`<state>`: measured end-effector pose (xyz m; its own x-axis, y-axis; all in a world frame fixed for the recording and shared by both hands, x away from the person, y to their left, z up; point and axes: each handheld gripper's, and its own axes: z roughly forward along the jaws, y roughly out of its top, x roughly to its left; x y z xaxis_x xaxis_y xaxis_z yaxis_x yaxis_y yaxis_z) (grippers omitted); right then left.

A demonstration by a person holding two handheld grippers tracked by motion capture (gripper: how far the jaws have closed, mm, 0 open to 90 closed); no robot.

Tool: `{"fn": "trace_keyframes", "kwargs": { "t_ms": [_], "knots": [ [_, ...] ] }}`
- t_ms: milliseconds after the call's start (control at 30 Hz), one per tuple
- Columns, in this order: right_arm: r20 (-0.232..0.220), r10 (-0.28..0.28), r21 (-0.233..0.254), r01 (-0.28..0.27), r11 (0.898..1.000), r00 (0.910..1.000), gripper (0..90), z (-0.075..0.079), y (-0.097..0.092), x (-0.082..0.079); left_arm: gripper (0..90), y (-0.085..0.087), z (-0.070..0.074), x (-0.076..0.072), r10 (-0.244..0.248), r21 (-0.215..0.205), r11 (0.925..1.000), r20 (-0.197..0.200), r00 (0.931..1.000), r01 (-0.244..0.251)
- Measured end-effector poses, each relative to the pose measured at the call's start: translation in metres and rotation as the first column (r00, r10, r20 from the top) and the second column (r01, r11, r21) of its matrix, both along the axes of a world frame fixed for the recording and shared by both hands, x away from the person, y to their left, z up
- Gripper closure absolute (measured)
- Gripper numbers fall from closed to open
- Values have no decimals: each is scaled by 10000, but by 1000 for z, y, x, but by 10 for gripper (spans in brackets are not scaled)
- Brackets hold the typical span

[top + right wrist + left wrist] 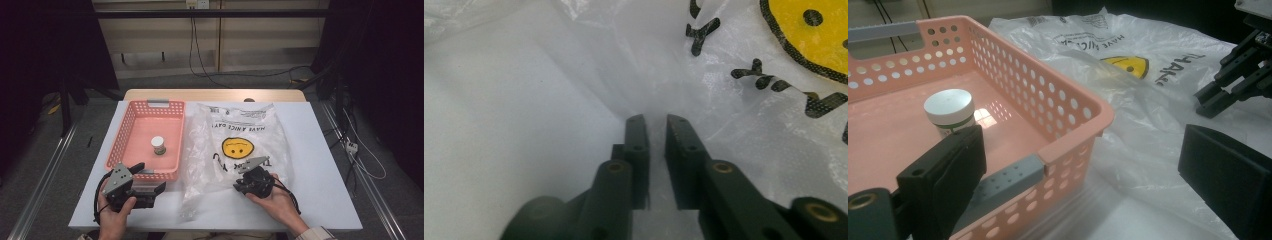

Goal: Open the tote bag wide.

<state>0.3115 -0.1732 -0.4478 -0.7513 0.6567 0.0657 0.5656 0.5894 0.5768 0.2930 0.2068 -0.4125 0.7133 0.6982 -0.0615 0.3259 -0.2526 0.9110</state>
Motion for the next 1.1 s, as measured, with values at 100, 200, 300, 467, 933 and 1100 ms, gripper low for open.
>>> {"fn": "trace_keyframes", "kwargs": {
  "t_ms": [100, 200, 300, 467, 933, 1100],
  "knots": [
    [-92, -10, 84, 10, 10000, 10000, 899, 0, 0, 0, 49, 0, 0, 0, -13, 11, 10000, 1, 10000, 13],
    [-140, -29, 141, 31, 9999, 9999, 900, 1, 0, 1, 48, 0, 0, 0, 6, 5, 10000, -15, 10000, -6],
    [-164, -166, 493, 174, 9986, 9997, 900, 4, -4, 0, 49, 1, 0, 0, 29, -24, 10000, 7, 10000, -29],
    [124, -495, 1034, 479, 9935, 9987, 900, 18, -11, -1, 49, 0, 0, 0, 11, -5, 10000, -16, 10000, -11],
    [924, -955, 2448, 703, 9670, 9911, 900, 40, -18, 2, 49, 0, 0, 0, 40, -15, 10000, -34, 10000, -40],
    [1029, -1059, 2684, 749, 9604, 9890, 900, 47, -19, 5, 49, 1, 0, 1, 25, 9, 10000, 2, 10000, -25]
  ]
}}
